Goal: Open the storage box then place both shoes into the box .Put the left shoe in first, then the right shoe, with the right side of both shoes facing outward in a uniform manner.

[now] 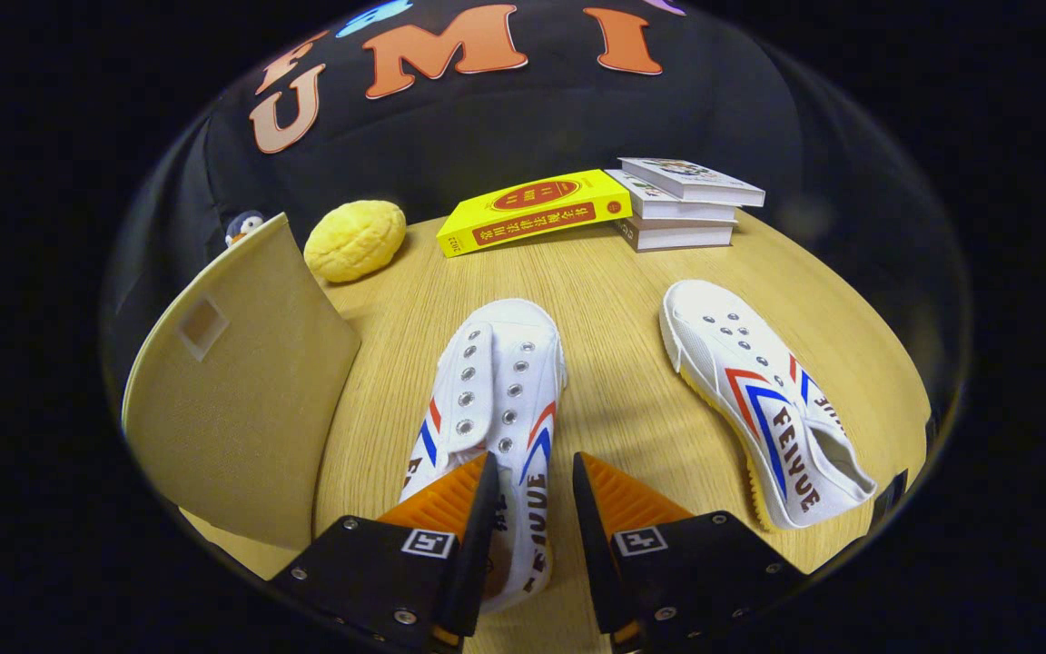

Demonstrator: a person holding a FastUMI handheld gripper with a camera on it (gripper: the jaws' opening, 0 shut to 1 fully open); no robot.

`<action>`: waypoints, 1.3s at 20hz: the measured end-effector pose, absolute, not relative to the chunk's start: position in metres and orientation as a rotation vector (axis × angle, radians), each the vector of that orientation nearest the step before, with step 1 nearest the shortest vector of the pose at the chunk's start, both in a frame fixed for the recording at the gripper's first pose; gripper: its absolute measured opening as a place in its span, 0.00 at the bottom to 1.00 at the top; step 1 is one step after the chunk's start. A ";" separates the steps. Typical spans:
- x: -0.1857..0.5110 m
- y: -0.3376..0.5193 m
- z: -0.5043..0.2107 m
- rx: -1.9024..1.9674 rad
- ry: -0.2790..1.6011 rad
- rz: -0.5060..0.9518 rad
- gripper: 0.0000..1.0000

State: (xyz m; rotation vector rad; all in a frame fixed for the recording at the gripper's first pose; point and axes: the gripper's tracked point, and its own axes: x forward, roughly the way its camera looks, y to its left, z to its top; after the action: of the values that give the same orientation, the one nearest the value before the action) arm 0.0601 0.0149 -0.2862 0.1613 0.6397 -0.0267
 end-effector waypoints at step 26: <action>0.080 0.053 -0.140 0.640 0.506 0.264 0.00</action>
State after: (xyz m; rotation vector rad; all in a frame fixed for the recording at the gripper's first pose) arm 0.0798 0.0528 -0.1397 0.6398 0.5062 0.2643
